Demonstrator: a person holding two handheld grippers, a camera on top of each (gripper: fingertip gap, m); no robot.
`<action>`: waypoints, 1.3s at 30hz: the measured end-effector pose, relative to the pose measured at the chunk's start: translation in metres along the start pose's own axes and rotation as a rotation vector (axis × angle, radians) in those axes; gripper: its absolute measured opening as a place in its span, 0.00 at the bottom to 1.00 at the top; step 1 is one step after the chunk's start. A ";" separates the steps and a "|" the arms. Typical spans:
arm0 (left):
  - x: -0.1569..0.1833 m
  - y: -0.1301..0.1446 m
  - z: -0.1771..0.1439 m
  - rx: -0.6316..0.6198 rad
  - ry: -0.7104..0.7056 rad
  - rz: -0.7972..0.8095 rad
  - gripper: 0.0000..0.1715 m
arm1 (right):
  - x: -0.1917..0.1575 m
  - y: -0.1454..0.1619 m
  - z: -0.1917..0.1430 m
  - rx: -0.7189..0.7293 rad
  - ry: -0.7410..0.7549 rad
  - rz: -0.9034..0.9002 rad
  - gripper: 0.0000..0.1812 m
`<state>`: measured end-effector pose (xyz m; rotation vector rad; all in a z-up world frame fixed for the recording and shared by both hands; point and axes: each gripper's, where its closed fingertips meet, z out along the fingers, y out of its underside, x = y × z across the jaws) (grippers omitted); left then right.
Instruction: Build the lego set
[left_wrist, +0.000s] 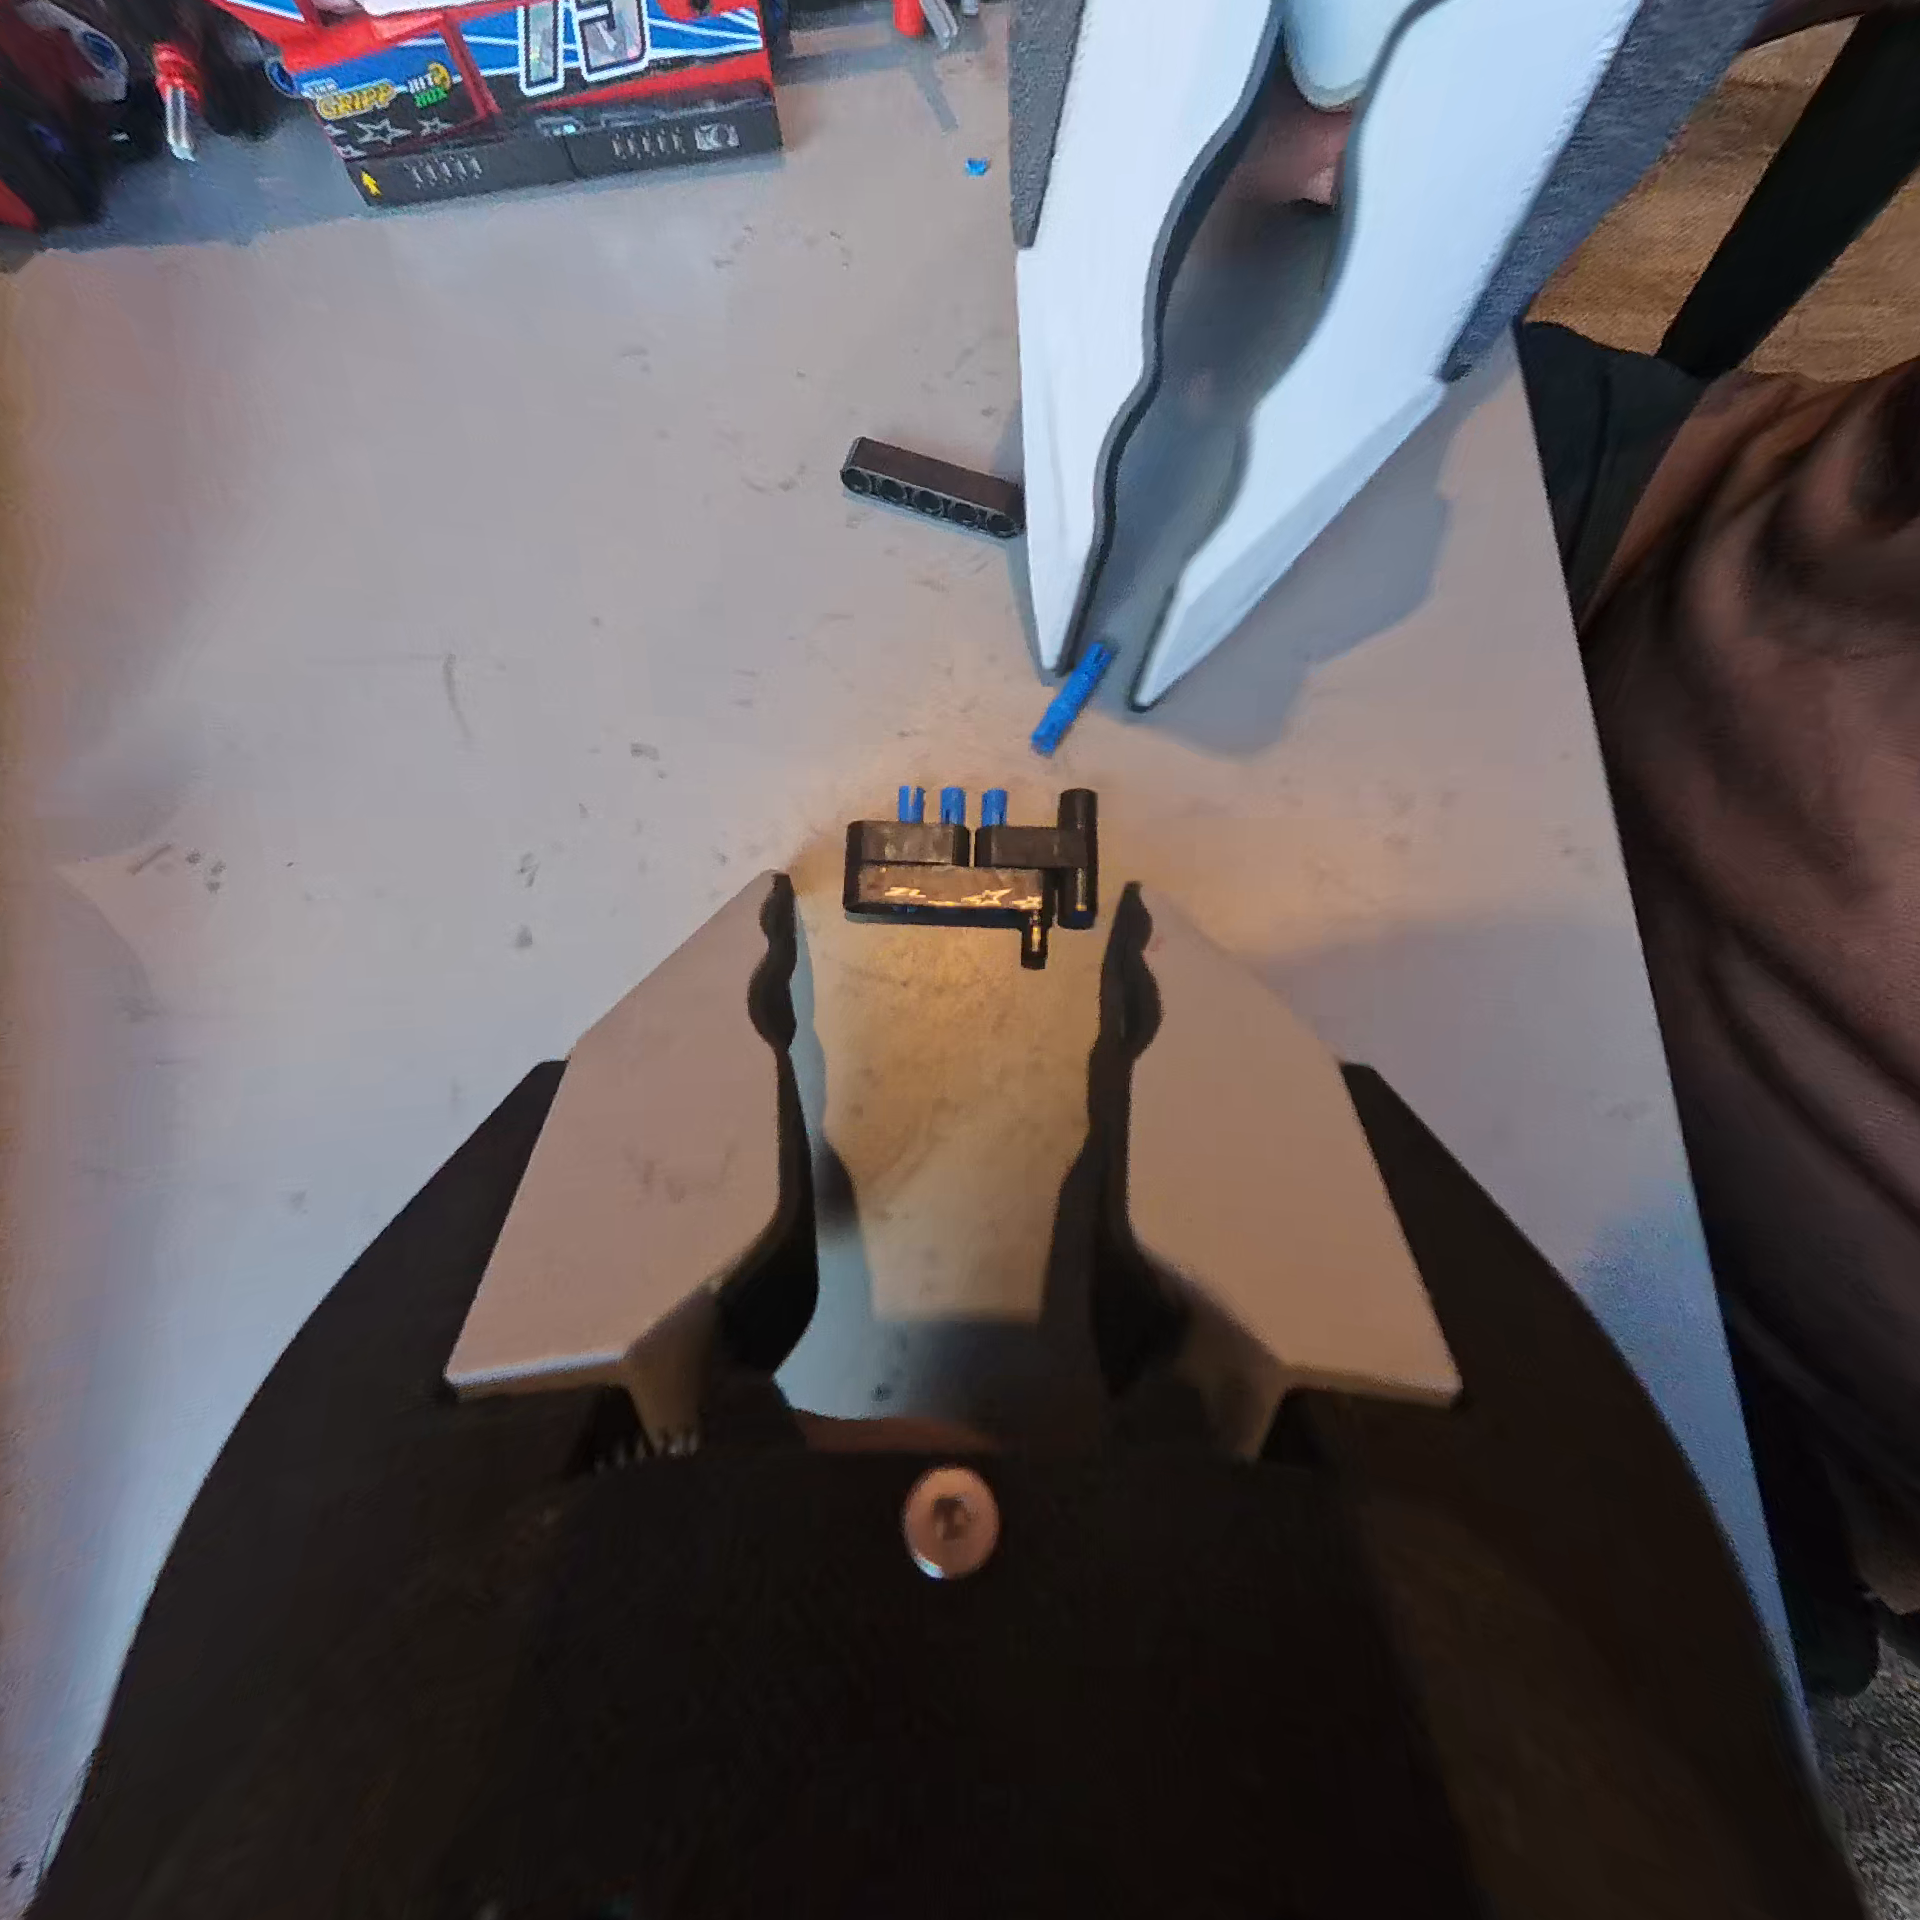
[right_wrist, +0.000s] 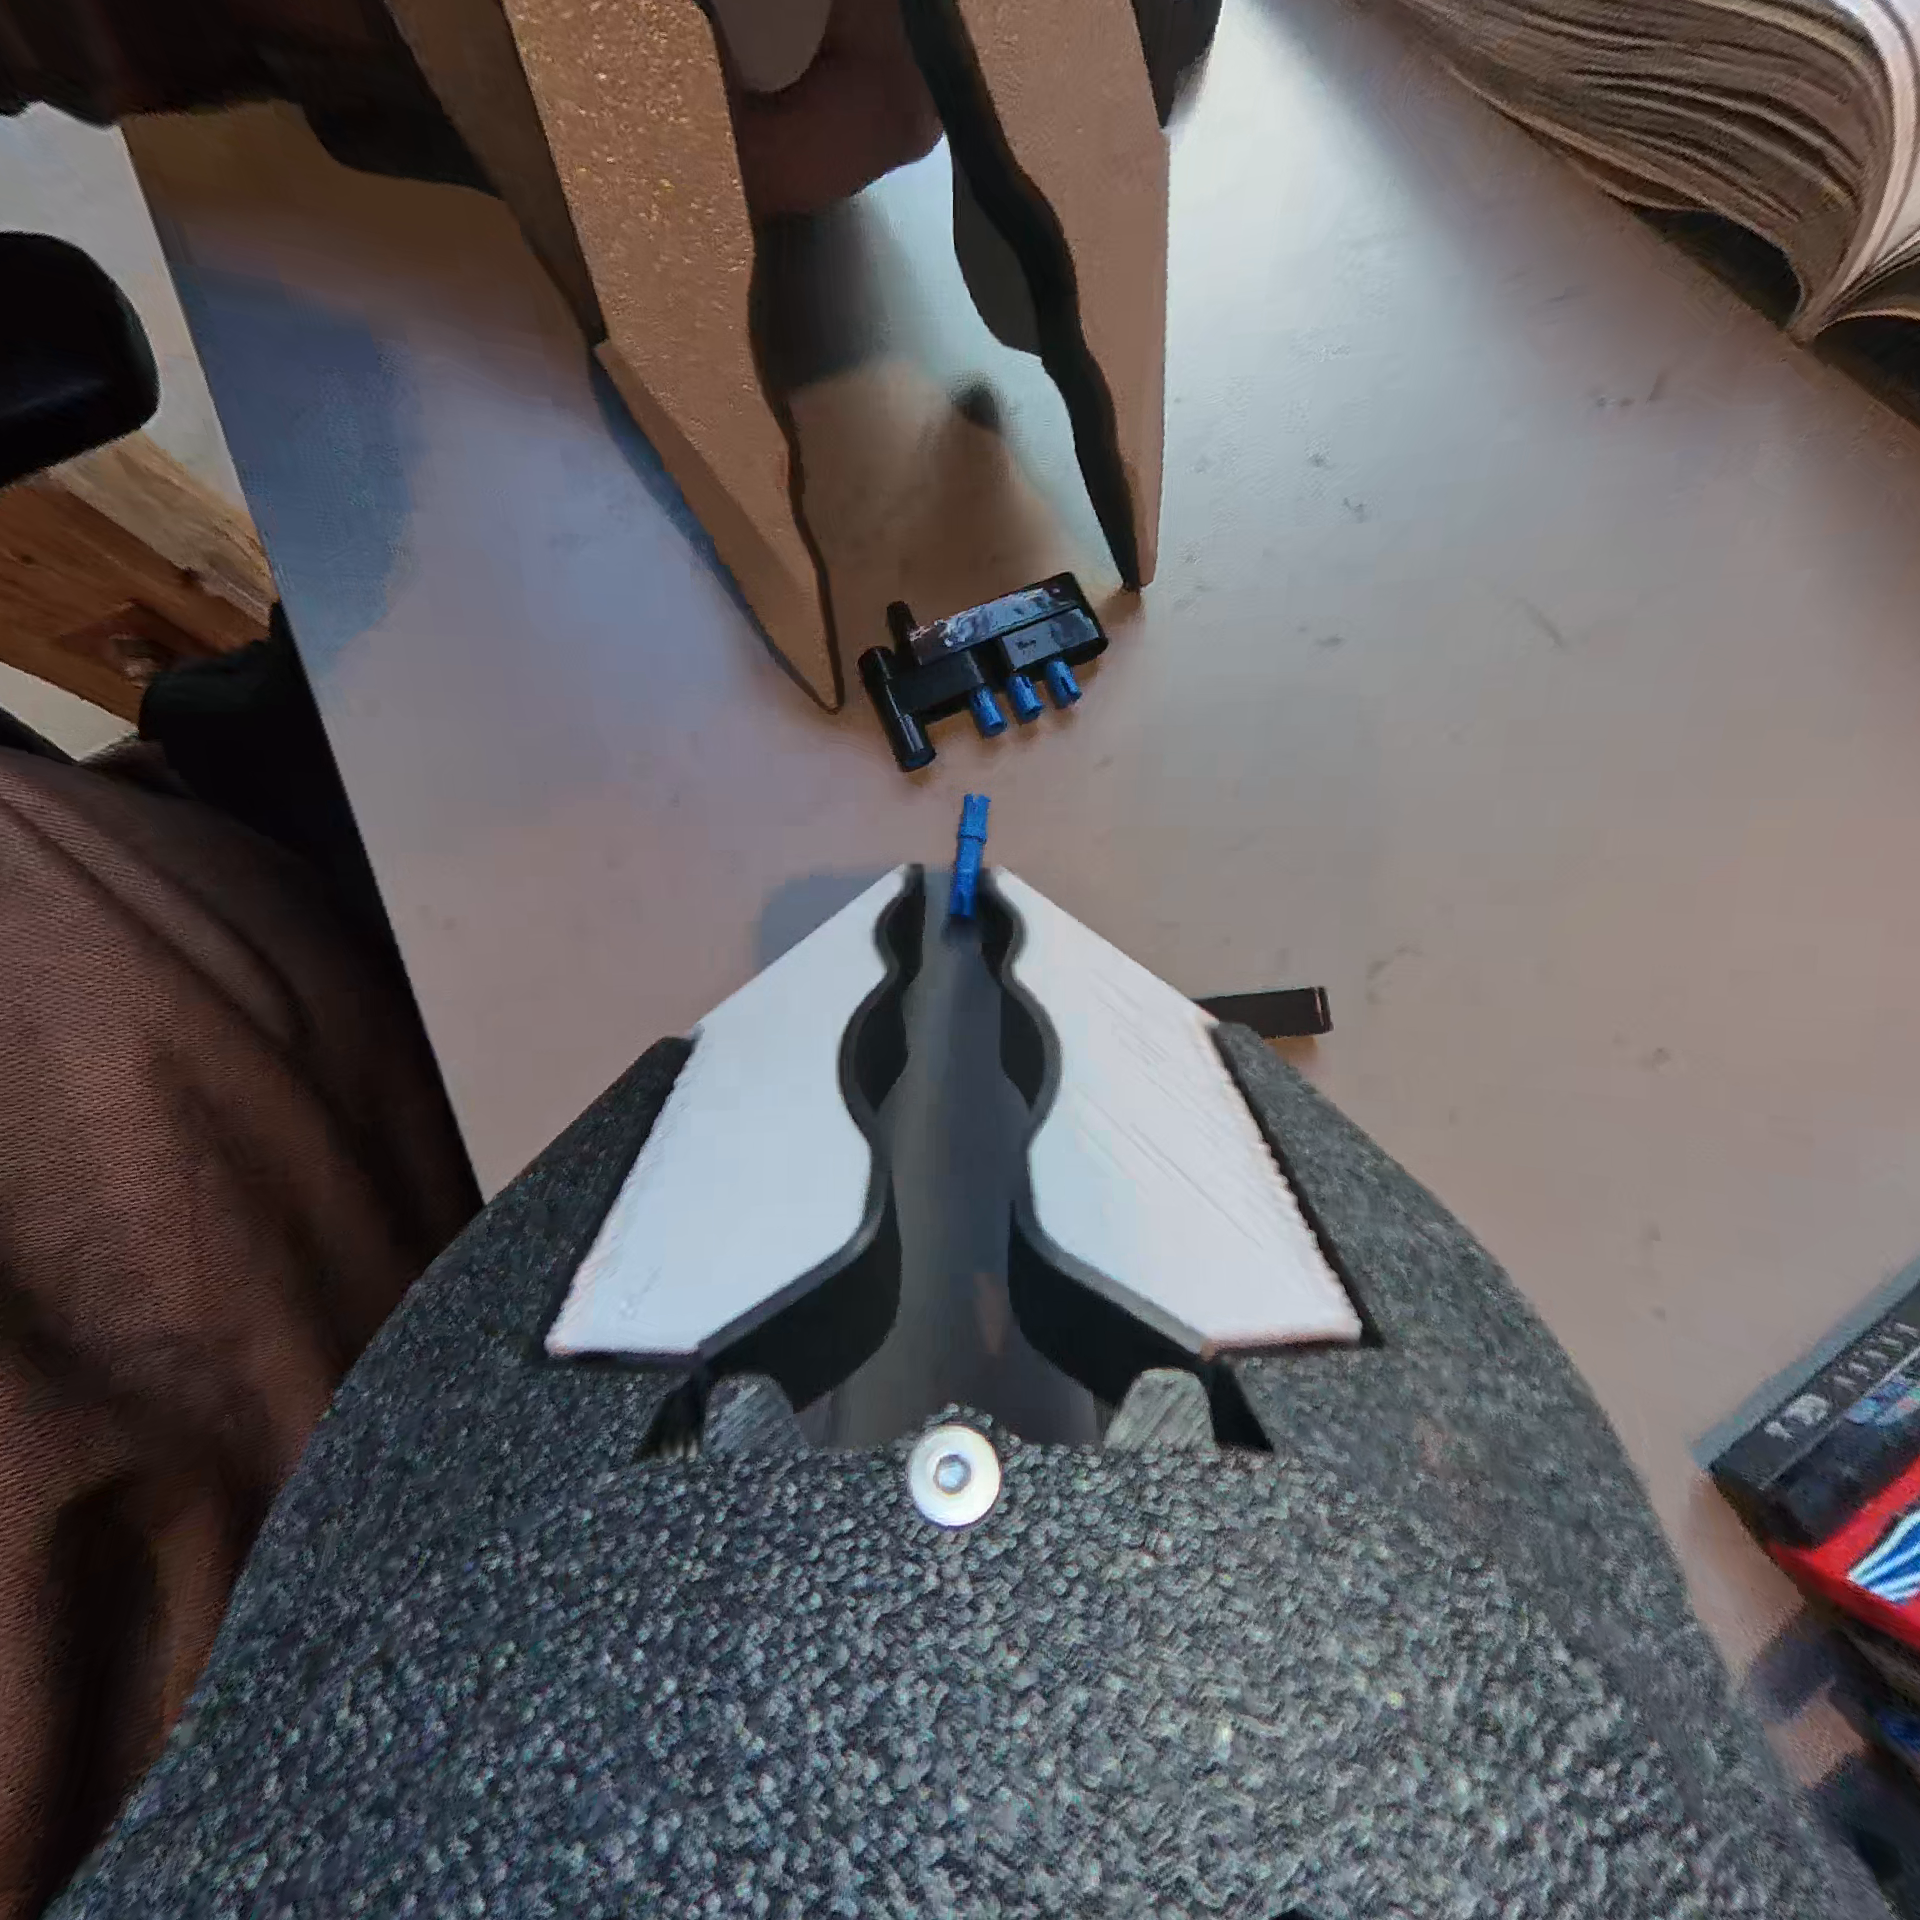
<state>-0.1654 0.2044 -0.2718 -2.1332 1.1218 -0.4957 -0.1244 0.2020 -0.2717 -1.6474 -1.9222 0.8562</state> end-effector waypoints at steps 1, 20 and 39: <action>0.000 0.000 0.000 0.008 0.000 0.001 0.34 | 0.000 0.000 0.000 0.001 -0.013 0.013 0.03; 0.016 0.000 0.000 0.016 0.106 0.089 0.27 | -0.014 -0.010 0.009 -0.030 -0.197 -0.163 0.02; 0.020 -0.001 0.002 0.014 0.119 0.107 0.26 | -0.017 -0.012 0.012 -0.158 -0.265 -0.191 0.02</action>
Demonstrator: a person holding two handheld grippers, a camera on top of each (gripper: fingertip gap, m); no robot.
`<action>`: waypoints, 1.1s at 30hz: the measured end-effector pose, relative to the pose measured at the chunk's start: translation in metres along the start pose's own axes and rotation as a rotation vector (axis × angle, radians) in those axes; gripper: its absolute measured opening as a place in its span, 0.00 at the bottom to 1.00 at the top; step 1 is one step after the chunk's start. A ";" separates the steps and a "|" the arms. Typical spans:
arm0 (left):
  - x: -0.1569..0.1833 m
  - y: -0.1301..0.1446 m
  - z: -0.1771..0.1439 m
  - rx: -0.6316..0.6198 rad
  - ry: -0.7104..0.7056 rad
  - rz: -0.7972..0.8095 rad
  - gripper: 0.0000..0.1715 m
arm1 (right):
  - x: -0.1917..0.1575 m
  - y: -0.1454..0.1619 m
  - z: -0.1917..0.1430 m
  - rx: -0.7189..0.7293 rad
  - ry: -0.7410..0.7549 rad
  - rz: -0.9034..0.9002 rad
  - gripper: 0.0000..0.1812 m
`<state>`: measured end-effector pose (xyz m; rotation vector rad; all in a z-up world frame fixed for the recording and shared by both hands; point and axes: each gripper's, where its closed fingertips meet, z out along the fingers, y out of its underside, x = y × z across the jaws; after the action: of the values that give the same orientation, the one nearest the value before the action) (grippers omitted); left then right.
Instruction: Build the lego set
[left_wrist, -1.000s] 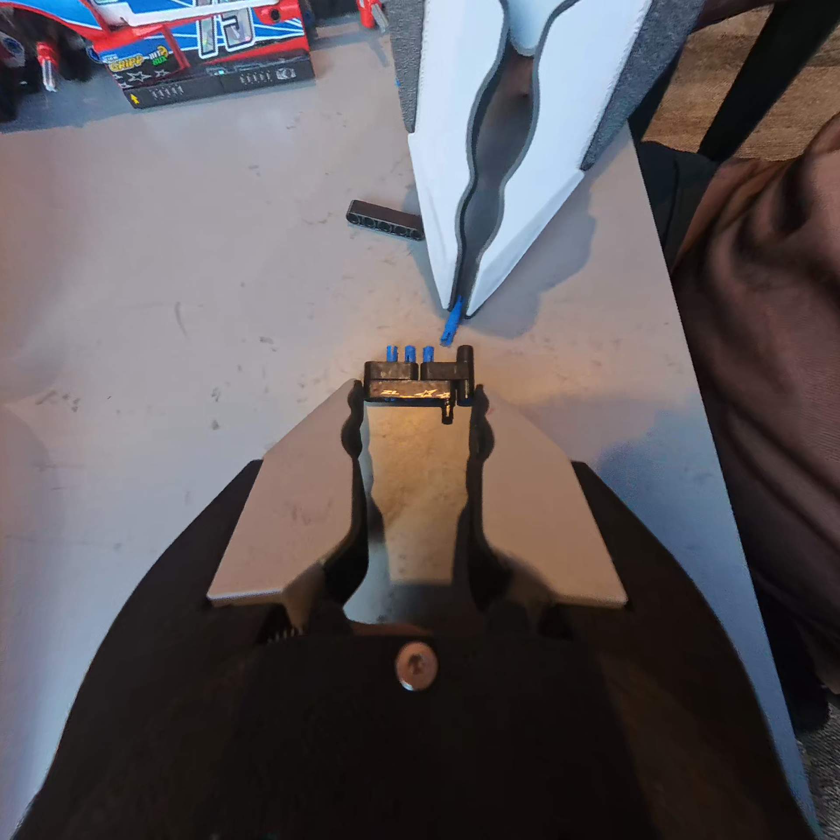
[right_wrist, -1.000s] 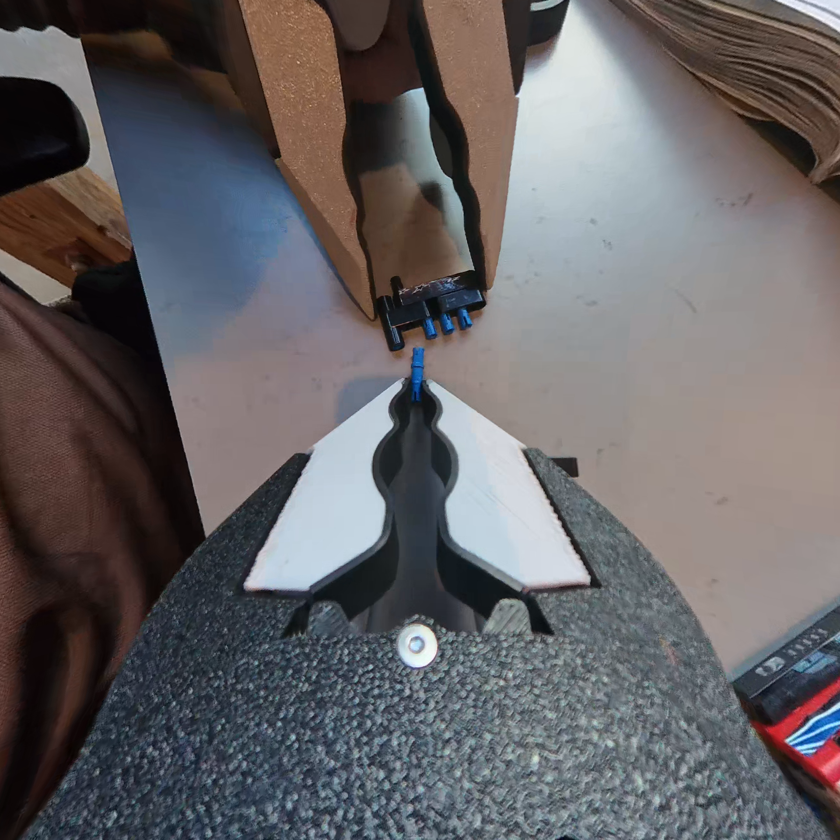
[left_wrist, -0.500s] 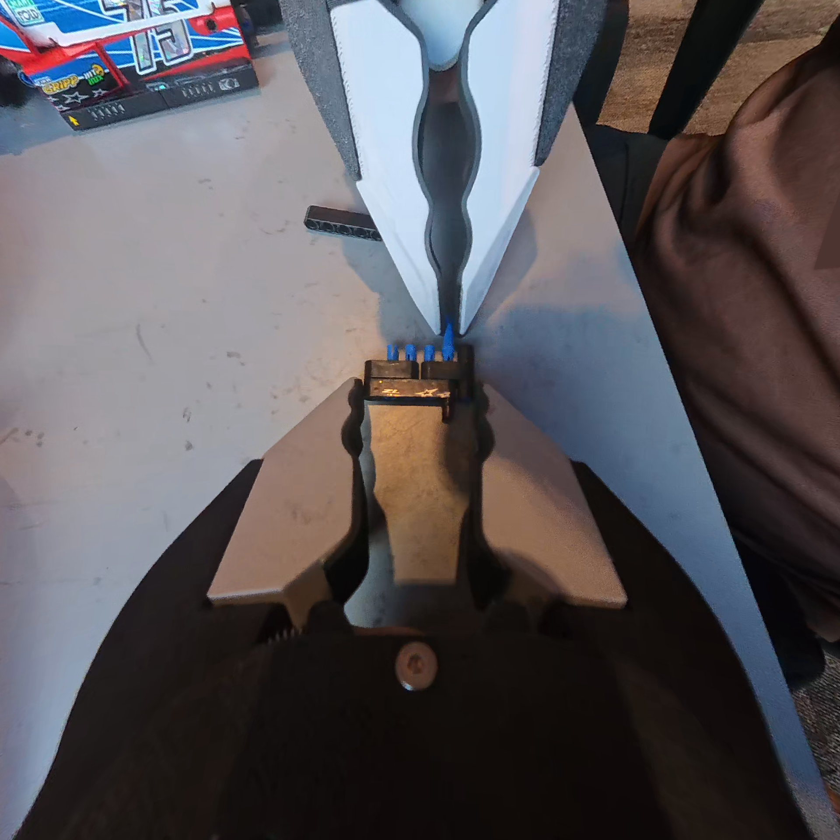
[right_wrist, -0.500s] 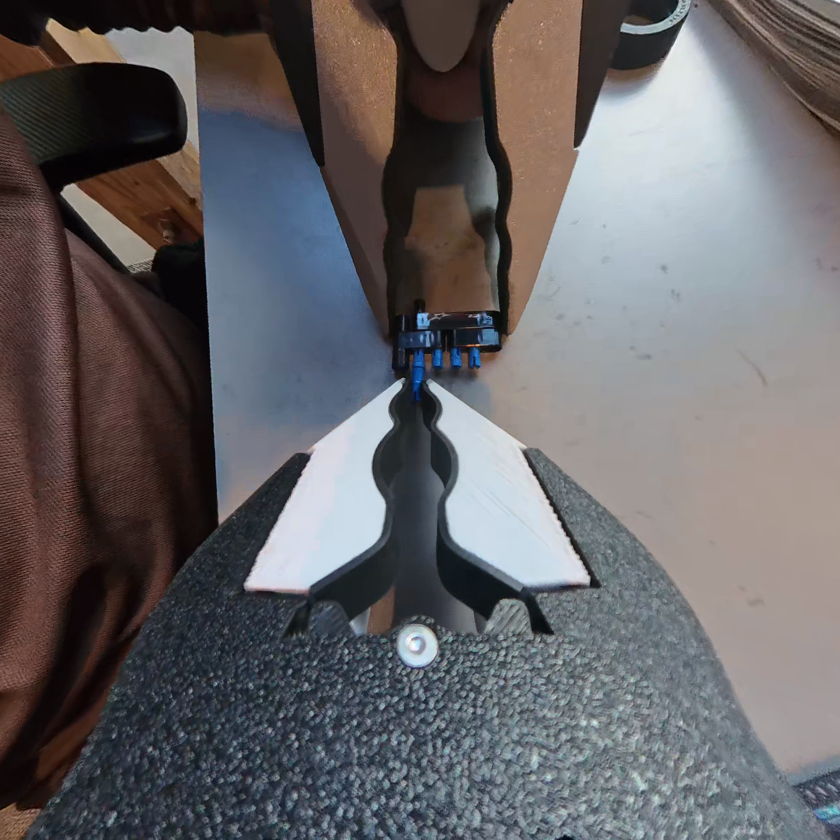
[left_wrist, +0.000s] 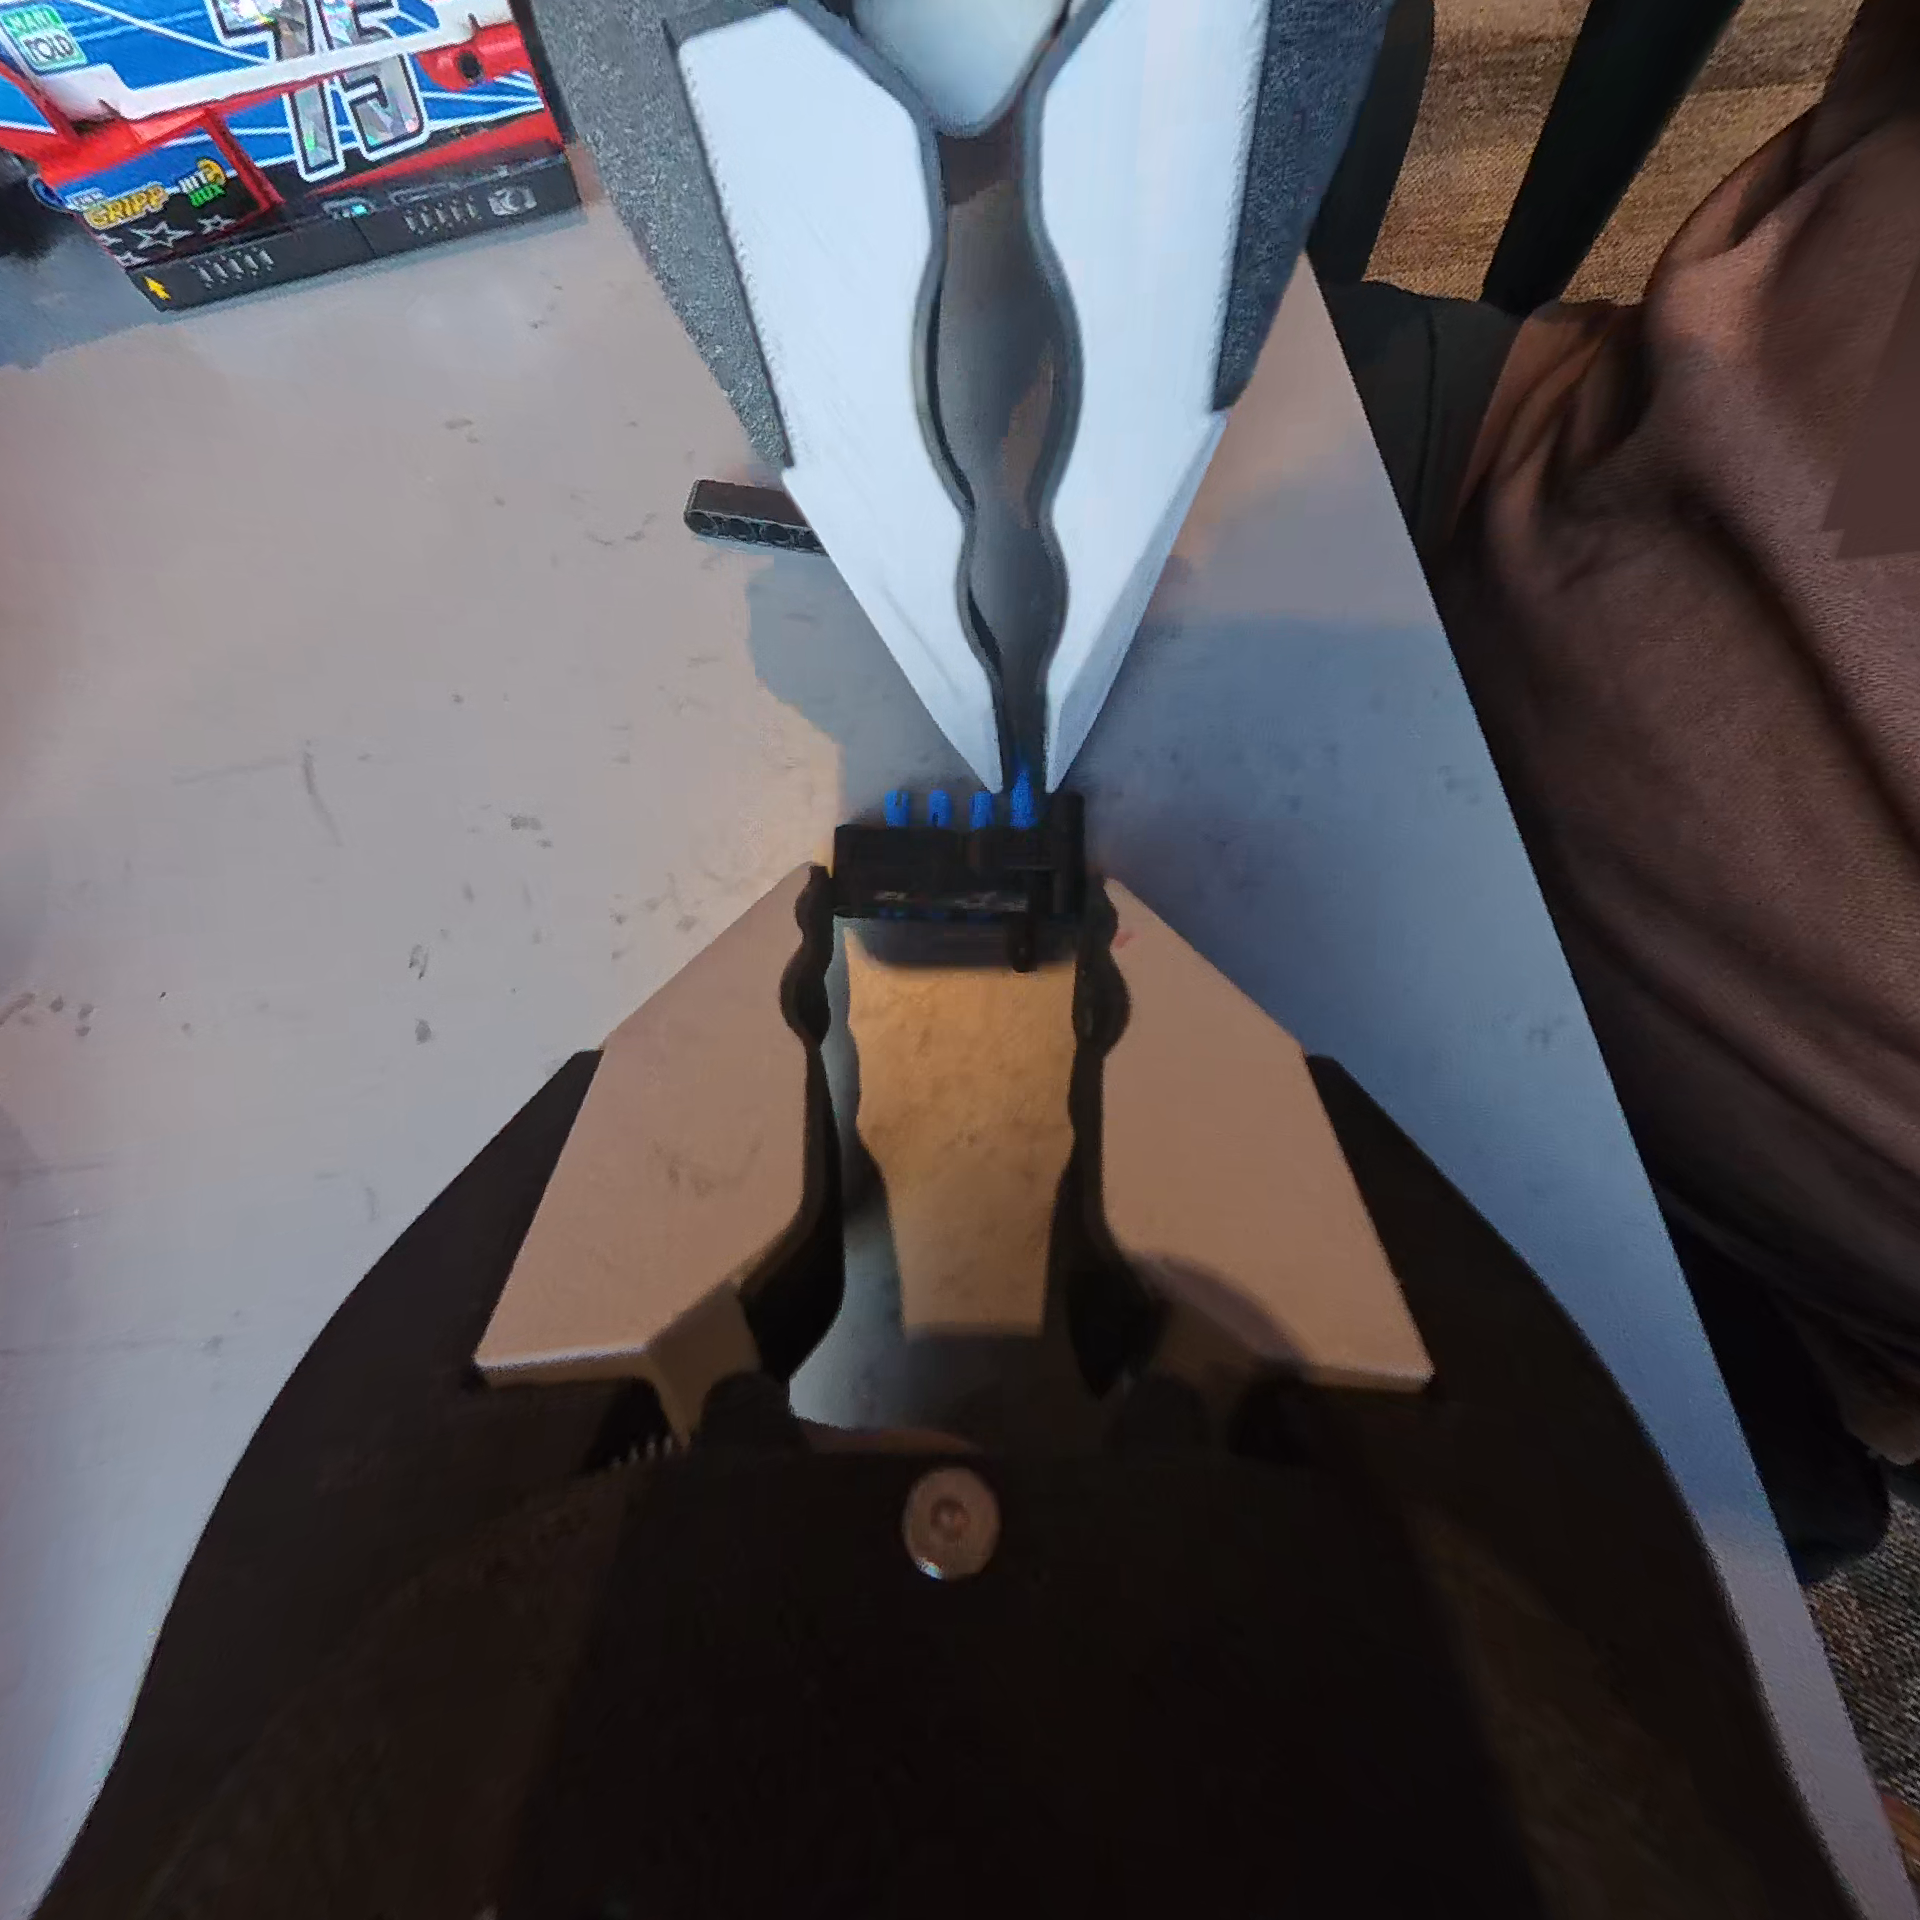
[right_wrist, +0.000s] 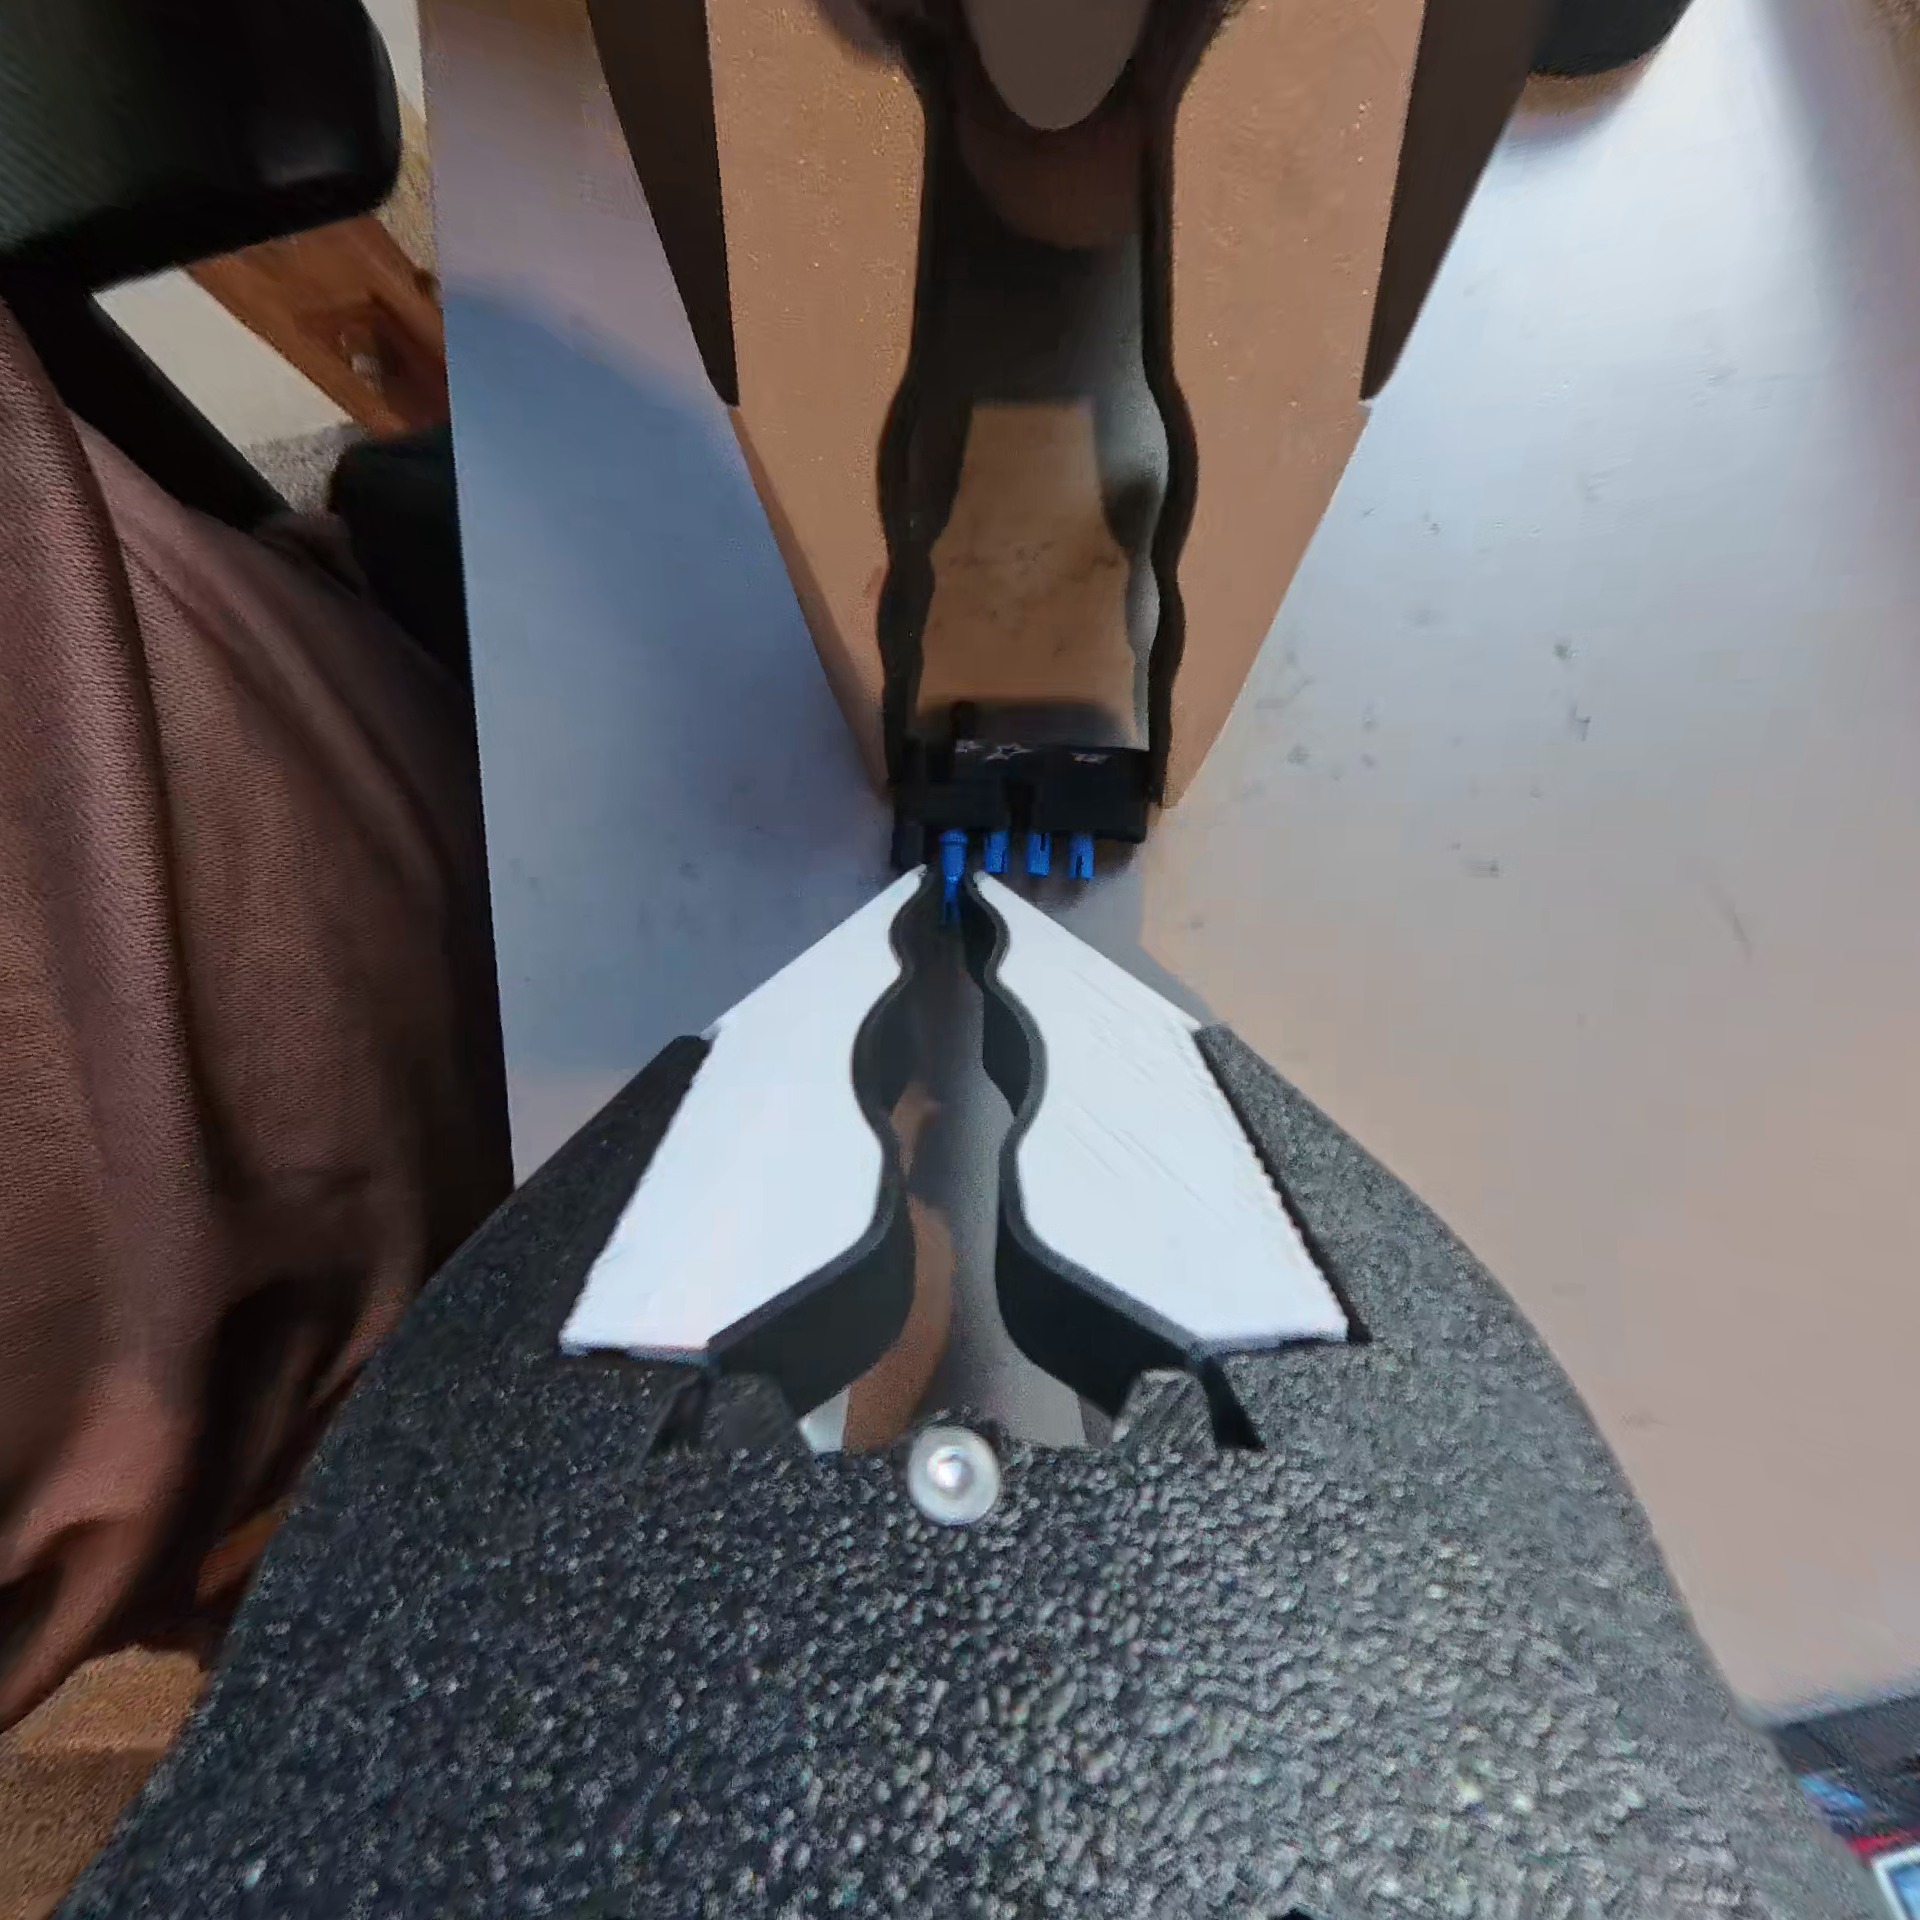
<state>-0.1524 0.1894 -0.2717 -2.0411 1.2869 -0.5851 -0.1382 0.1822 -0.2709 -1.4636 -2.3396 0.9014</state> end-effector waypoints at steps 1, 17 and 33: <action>0.000 0.000 0.000 0.000 -0.001 -0.003 0.26 | 0.000 0.000 0.000 -0.014 -0.005 0.004 0.02; -0.001 0.000 0.000 0.003 -0.048 -0.028 0.26 | 0.008 0.005 -0.024 0.156 0.053 0.214 0.00; -0.001 0.000 0.000 0.001 -0.055 -0.043 0.26 | 0.001 0.007 -0.004 0.081 0.044 0.157 0.00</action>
<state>-0.1530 0.1907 -0.2716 -2.0738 1.2131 -0.5454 -0.1318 0.1871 -0.2720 -1.6341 -2.1547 0.9799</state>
